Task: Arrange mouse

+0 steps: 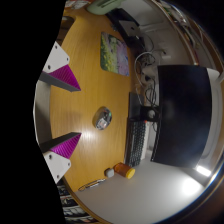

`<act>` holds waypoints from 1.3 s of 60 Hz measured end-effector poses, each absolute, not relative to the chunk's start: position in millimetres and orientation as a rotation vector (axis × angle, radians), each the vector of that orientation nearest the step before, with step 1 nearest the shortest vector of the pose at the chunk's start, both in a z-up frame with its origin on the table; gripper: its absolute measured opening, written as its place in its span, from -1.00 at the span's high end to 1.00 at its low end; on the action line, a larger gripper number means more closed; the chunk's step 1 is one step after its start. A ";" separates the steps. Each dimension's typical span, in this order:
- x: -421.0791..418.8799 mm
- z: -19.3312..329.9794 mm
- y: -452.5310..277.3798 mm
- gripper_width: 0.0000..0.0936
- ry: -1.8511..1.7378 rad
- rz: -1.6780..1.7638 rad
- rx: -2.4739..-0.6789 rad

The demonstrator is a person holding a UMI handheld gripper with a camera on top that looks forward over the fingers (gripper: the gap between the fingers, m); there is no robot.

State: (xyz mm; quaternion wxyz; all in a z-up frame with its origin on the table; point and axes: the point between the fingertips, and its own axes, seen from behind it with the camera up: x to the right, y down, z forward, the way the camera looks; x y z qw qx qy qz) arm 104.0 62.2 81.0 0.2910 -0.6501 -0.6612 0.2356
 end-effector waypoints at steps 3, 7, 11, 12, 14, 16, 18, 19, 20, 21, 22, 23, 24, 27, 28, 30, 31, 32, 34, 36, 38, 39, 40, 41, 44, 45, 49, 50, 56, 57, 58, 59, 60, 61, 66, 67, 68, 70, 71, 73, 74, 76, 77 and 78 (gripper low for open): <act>103.5 77.6 74.4 -0.82 -1.743 0.618 -1.743; 103.1 73.8 84.9 -0.82 -1.726 0.618 -1.750; 100.2 69.6 93.5 -0.82 -1.712 0.618 -1.746; 99.2 68.7 95.2 -0.82 -1.709 0.618 -1.743; 96.9 67.1 98.2 -0.82 -1.706 0.619 -1.737; 94.5 64.6 100.8 -0.82 -1.701 0.622 -1.733; 91.0 62.6 102.8 -0.82 -1.693 0.634 -1.729; 88.5 61.8 103.1 -0.82 -1.689 0.642 -1.725; 85.8 61.1 103.3 -0.81 -1.684 0.651 -1.722; 83.2 60.3 103.7 -0.82 -1.680 0.659 -1.717; 80.4 59.4 104.2 -0.82 -1.676 0.668 -1.712; 77.1 58.7 105.0 -0.82 -1.673 0.676 -1.706; 74.3 57.8 105.9 -0.82 -1.668 0.682 -1.700; 65.2 53.9 108.9 -0.82 -1.661 0.691 -1.681; 62.1 52.0 109.8 -0.82 -1.660 0.694 -1.676; 55.7 48.4 112.1 -0.82 -1.653 0.702 -1.669; 52.6 47.2 113.7 -0.82 -1.650 0.705 -1.670; 49.6 45.6 114.7 -0.82 -1.646 0.711 -1.670; 43.3 41.8 116.4 -0.81 -1.639 0.723 -1.674; 37.5 36.9 118.9 -0.82 -1.634 0.730 -1.679; 31.8 30.5 121.2 -0.81 -1.633 0.734 -1.685; 29.1 28.3 122.2 -0.81 -1.636 0.735 -1.688; 26.9 26.3 122.7 -0.81 -1.637 0.736 -1.691; 23.8 24.0 123.4 -0.81 -1.640 0.739 -1.692; 15.4 17.3 125.7 -0.81 -1.652 0.739 -1.690; 12.7 15.5 126.8 -0.81 -1.656 0.738 -1.689; 1.5 7.1 126.3 -0.81 -1.680 0.750 -1.679; -1.1 5.3 126.1 -0.81 -1.686 0.751 -1.677; -18.8 -3.3 124.0 -0.81 -1.723 0.763 -1.654; -21.5 -4.8 123.8 -0.81 -1.730 0.763 -1.650; -24.3 -6.2 123.7 -0.82 -1.736 0.763 -1.648; -27.2 -7.2 123.8 -0.82 -1.740 0.764 -1.646; -30.8 -8.0 123.5 -0.82 -1.743 0.768 -1.643; -33.8 -8.9 123.0 -0.81 -1.747 0.771 -1.641; -49.3 -10.8 121.7 -0.83 -1.760 0.785 -1.637; -52.3 -11.2 122.4 -0.83 -1.761 0.785 -1.638; -55.3 -11.7 122.9 -0.83 -1.763 0.786 -1.638; -61.4 -12.6 124.1 -0.85 -1.767 0.786 -1.638; -63.6 -13.3 124.2 -0.85 -1.767 0.788 -1.638; -69.2 -13.6 125.8 -0.85 -1.767 0.789 -1.641; -72.0 -13.7 126.6 -0.84 -1.766 0.789 -1.642; -77.2 -14.3 128.4 -0.85 -1.764 0.788 -1.646; -79.8 -14.5 129.4 -0.85 -1.764 0.787 -1.648; -82.1 -14.9 130.1 -0.85 -1.764 0.786 -1.650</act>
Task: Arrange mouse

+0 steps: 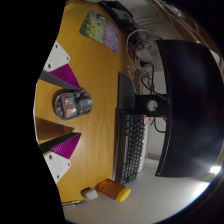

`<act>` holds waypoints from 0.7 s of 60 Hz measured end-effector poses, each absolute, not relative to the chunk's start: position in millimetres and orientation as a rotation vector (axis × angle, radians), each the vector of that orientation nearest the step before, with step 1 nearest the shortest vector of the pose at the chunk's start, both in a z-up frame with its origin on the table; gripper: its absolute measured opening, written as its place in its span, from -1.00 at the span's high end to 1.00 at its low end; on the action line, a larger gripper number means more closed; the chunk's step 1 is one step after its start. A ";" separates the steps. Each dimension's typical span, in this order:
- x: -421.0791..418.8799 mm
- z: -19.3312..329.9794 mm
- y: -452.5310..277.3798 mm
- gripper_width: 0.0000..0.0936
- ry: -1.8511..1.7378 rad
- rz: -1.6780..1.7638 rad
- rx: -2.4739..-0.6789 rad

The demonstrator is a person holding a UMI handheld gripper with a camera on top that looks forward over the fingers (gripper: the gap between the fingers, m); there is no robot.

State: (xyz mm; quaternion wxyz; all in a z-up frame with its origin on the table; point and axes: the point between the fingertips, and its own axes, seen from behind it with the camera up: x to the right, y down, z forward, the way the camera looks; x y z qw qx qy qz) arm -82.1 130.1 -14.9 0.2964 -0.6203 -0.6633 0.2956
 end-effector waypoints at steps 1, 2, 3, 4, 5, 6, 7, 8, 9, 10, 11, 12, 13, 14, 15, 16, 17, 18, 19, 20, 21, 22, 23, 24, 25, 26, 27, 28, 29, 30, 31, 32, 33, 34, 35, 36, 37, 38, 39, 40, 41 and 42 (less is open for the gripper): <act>-85.1 -15.1 130.8 -0.85 -1.764 0.787 -1.651; -86.5 -15.4 131.1 -0.85 -1.764 0.790 -1.653; -89.0 -15.5 131.5 -0.85 -1.762 0.792 -1.654; -91.0 -15.8 132.1 -0.86 -1.763 0.793 -1.655; -92.9 -16.0 132.2 -0.86 -1.764 0.795 -1.657; -94.8 -16.1 132.7 -0.86 -1.765 0.796 -1.659; -96.3 -16.2 133.2 -0.86 -1.766 0.797 -1.661; -97.7 -15.8 133.8 -0.85 -1.764 0.795 -1.664; -99.0 -15.9 134.5 -0.83 -1.763 0.793 -1.665; -99.9 -16.2 135.3 -0.82 -1.761 0.790 -1.669; -100.7 -16.2 135.4 -0.82 -1.759 0.789 -1.671; -101.2 -16.3 135.0 -0.69 -1.760 0.788 -1.672; -101.3 -16.4 134.4 -0.55 -1.762 0.788 -1.672; -101.3 -16.6 134.7 -0.41 -1.762 0.783 -1.672; -100.9 -16.5 133.6 -0.28 -1.763 0.782 -1.672; -100.4 -16.7 132.3 -0.14 -1.765 0.783 -1.674; -99.5 -17.2 133.8 -0.01 -1.758 0.770 -1.680; -97.9 -17.4 134.5 0.00 -1.757 0.756 -1.683; -96.7 -17.3 134.5 0.01 -1.758 0.745 -1.685; -96.0 -17.3 134.6 0.03 -1.759 0.732 -1.686; -95.9 -17.1 134.5 0.04 -1.761 0.722 -1.686; -96.0 -16.9 134.0 0.04 -1.762 0.715 -1.686; -96.4 -16.8 133.6 0.06 -1.762 0.711 -1.687; -96.6 -16.7 132.9 0.07 -1.761 0.710 -1.691; -96.7 -16.9 132.5 0.07 -1.759 0.711 -1.697; -96.6 -17.0 132.3 0.09 -1.757 0.710 -1.706; -96.6 -17.0 132.2 0.10 -1.754 0.708 -1.713; -96.6 -16.8 132.1 0.10 -1.753 0.703 -1.719; -96.8 -16.2 132.0 0.10 -1.753 0.698 -1.724; -96.5 -14.7 131.2 0.10 -1.753 0.695 -1.729; -96.8 -12.1 129.3 0.10 -1.751 0.699 -1.735; -97.6 -8.1 126.5 0.10 -1.747 0.709 -1.739; -98.5 -3.3 123.0 0.10 -1.744 0.722 -1.742; -99.5 2.4 118.9 0.10 -1.741 0.730 -1.739; -100.4 8.8 114.3 0.10 -1.740 0.738 -1.735; -102.2 15.3 109.3 0.10 -1.741 0.745 -1.726; -104.1 22.1 104.1 0.10 -1.745 0.751 -1.713; -106.1 29.2 98.4 0.10 -1.749 0.757 -1.700; -109.2 37.4 91.3 0.10 -1.752 0.768 -1.688; -111.0 45.6 83.8 0.10 -1.752 0.780 -1.678; -113.5 53.5 74.6 0.10 -1.753 0.798 -1.668; -116.0 61.3 64.8 0.10 -1.755 0.817 -1.661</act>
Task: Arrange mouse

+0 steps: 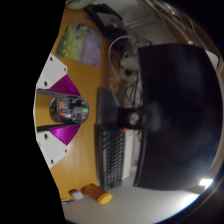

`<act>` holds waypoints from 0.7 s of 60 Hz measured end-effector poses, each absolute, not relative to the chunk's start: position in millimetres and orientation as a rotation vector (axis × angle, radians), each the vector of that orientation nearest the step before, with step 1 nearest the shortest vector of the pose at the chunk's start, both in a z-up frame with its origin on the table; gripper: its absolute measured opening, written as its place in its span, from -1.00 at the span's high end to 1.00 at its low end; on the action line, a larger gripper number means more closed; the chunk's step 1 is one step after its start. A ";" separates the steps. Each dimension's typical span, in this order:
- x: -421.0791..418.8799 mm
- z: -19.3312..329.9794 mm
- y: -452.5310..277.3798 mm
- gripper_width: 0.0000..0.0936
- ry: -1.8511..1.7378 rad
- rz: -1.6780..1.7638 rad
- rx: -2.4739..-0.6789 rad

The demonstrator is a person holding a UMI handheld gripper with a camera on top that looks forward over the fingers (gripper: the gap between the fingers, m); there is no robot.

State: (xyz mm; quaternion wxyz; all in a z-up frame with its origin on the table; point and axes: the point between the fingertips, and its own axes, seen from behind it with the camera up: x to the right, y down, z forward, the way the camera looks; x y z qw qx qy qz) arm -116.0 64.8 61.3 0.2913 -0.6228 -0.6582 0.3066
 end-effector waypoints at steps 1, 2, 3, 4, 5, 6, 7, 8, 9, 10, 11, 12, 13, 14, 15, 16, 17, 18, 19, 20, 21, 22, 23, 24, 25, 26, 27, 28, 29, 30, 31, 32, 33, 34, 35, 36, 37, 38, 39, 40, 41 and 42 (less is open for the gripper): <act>-118.6 68.6 54.3 0.10 -1.758 0.837 -1.653; -120.9 75.8 42.9 0.10 -1.761 0.855 -1.647; -123.5 82.5 31.5 0.10 -1.763 0.873 -1.641; -125.6 88.7 20.2 0.10 -1.764 0.890 -1.637; -128.1 94.6 8.7 0.10 -1.765 0.908 -1.634; -131.2 100.9 -3.5 0.10 -1.770 0.925 -1.630; -134.2 105.1 -16.2 0.10 -1.772 0.941 -1.624; -136.6 109.0 -28.9 0.10 -1.776 0.955 -1.616; -138.8 112.8 -41.4 0.10 -1.780 0.969 -1.605; -140.8 115.8 -53.8 0.10 -1.783 0.980 -1.594; -142.8 118.2 -65.9 0.10 -1.787 0.989 -1.584; -144.7 119.5 -77.7 0.10 -1.793 0.995 -1.573; -146.3 119.8 -89.3 0.10 -1.800 1.000 -1.564; -146.3 121.3 -101.2 0.10 -1.812 1.007 -1.559; -148.7 119.4 -114.8 0.10 -1.813 1.009 -1.557; -149.6 117.7 -126.3 0.11 -1.817 1.012 -1.557; -150.4 114.8 -137.2 0.11 -1.824 1.010 -1.557; -151.1 111.2 -147.6 0.11 -1.831 1.006 -1.557; -151.6 106.7 -157.1 0.11 -1.838 0.999 -1.559; -152.0 102.2 -166.2 0.11 -1.846 0.992 -1.563; -150.0 97.8 -172.9 0.11 -1.853 0.990 -1.563; -151.3 92.2 -182.3 0.11 -1.858 0.986 -1.565; -150.8 88.5 -190.4 0.11 -1.862 0.983 -1.566; -151.3 82.8 -197.8 0.11 -1.866 0.977 -1.567; -151.3 77.3 -204.0 0.11 -1.871 0.967 -1.568; -151.1 70.9 -209.8 0.10 -1.876 0.954 -1.570; -150.3 64.2 -215.1 0.11 -1.882 0.941 -1.575; -149.8 57.7 -220.2 0.11 -1.885 0.932 -1.582; -149.0 51.3 -225.3 0.11 -1.888 0.926 -1.589; -147.9 44.7 -230.0 0.11 -1.893 0.919 -1.597; -146.1 37.7 -232.3 0.11 -1.902 0.914 -1.600; -145.0 30.7 -236.1 0.10 -1.909 0.901 -1.608; -143.5 24.0 -238.7 0.11 -1.915 0.887 -1.617; -141.4 18.4 -239.4 0.11 -1.919 0.872 -1.624; -140.1 13.1 -241.4 0.10 -1.922 0.856 -1.630; -138.8 8.1 -242.7 0.11 -1.924 0.843 -1.633; -137.9 3.8 -243.4 0.10 -1.926 0.830 -1.635; -136.7 -0.1 -244.0 0.10 -1.927 0.817 -1.637; -135.6 -3.7 -244.2 0.10 -1.927 0.805 -1.640; -134.4 -6.9 -244.7 0.10 -1.927 0.795 -1.644; -133.0 -10.0 -244.1 0.09 -1.930 0.791 -1.648; -132.1 -12.8 -245.0 0.08 -1.928 0.787 -1.654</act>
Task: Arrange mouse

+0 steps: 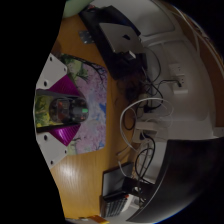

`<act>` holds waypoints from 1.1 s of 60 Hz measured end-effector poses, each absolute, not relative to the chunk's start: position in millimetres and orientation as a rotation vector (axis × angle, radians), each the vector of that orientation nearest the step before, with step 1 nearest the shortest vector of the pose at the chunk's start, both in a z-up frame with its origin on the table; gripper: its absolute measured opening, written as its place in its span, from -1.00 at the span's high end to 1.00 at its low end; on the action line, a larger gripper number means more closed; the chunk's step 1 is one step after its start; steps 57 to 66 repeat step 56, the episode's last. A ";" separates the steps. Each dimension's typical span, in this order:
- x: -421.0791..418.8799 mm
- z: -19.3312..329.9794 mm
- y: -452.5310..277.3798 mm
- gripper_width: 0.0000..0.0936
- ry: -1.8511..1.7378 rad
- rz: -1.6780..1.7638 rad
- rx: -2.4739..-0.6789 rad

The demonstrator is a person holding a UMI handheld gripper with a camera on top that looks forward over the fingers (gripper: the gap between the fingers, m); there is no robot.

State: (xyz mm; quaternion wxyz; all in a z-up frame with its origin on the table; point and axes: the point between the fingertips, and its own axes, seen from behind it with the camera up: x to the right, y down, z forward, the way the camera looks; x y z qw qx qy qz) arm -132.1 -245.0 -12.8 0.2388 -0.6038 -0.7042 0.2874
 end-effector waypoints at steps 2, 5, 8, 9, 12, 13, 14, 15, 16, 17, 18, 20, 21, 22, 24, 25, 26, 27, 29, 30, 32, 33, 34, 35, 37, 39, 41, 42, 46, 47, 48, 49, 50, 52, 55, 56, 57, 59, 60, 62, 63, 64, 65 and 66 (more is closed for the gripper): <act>-131.0 -14.8 -246.7 0.04 -1.925 0.788 -1.662; -129.8 -14.2 -248.0 -0.08 -1.924 0.788 -1.659; -127.7 -11.7 -248.4 -0.56 -1.920 0.789 -1.671; -127.2 -9.5 -247.9 -0.72 -1.914 0.791 -1.675; -123.8 0.6 -243.7 -0.80 -1.894 0.786 -1.684; -121.8 5.3 -242.8 -0.80 -1.886 0.788 -1.690; -119.1 10.3 -242.5 -0.85 -1.880 0.791 -1.697; -115.8 15.6 -242.4 -0.83 -1.876 0.796 -1.705; -111.9 21.3 -241.8 -0.83 -1.873 0.797 -1.711; -107.3 27.3 -241.6 -0.83 -1.874 0.798 -1.714; -102.1 33.3 -241.2 -0.82 -1.878 0.797 -1.715; -90.0 46.7 -238.9 -0.82 -1.880 0.786 -1.715; -83.9 53.4 -237.0 -0.82 -1.879 0.781 -1.716; -77.2 60.3 -234.7 -0.82 -1.879 0.774 -1.718; -62.7 73.6 -230.7 -0.83 -1.881 0.761 -1.723; -55.9 79.9 -229.0 -0.83 -1.885 0.756 -1.725; -48.0 86.1 -227.5 -0.82 -1.889 0.751 -1.728; -40.6 92.4 -226.1 -0.82 -1.894 0.747 -1.728; -26.7 104.3 -223.2 -0.82 -1.901 0.742 -1.726; -20.1 108.8 -221.5 -0.83 -1.903 0.740 -1.723; -7.6 118.5 -217.3 -0.83 -1.908 0.731 -1.718; -1.7 122.7 -215.4 -0.83 -1.912 0.726 -1.715; 3.6 126.8 -213.4 -0.83 -1.915 0.721 -1.710; 8.7 130.9 -211.0 -0.83 -1.918 0.716 -1.705; 17.9 138.0 -205.7 -0.83 -1.920 0.701 -1.698; 26.7 142.4 -199.3 -0.82 -1.913 0.686 -1.694; 33.7 147.0 -194.5 -0.82 -1.910 0.674 -1.691; 36.7 148.9 -192.9 -0.82 -1.912 0.671 -1.689; 45.3 152.6 -189.4 -0.82 -1.920 0.682 -1.686; 46.3 153.2 -188.5 -0.81 -1.919 0.685 -1.688; 46.7 153.8 -187.1 -0.81 -1.916 0.685 -1.685; 46.9 154.4 -184.6 -0.81 -1.914 0.679 -1.680; 47.4 154.5 -181.9 -0.82 -1.911 0.670 -1.677; 48.4 154.5 -177.0 -0.82 -1.907 0.654 -1.676; 49.5 152.2 -174.6 -0.83 -1.901 0.650 -1.684; 49.8 151.9 -174.7 -0.83 -1.900 0.652 -1.689; 49.8 151.9 -174.7 -0.83 -1.900 0.652 -1.689; 49.8 151.9 -174.7 -0.83 -1.900 0.652 -1.689; 49.8 151.9 -174.7 -0.83 -1.900 0.652 -1.689; 49.8 151.9 -174.7 -0.83 -1.900 0.652 -1.689; 49.8 151.9 -174.7 -0.83 -1.900 0.652 -1.689; 49.8 151.9 -174.7 -0.83 -1.900 0.652 -1.689; 49.8 151.9 -174.7 -0.83 -1.900 0.652 -1.689; 49.8 151.9 -174.7 -0.83 -1.900 0.652 -1.689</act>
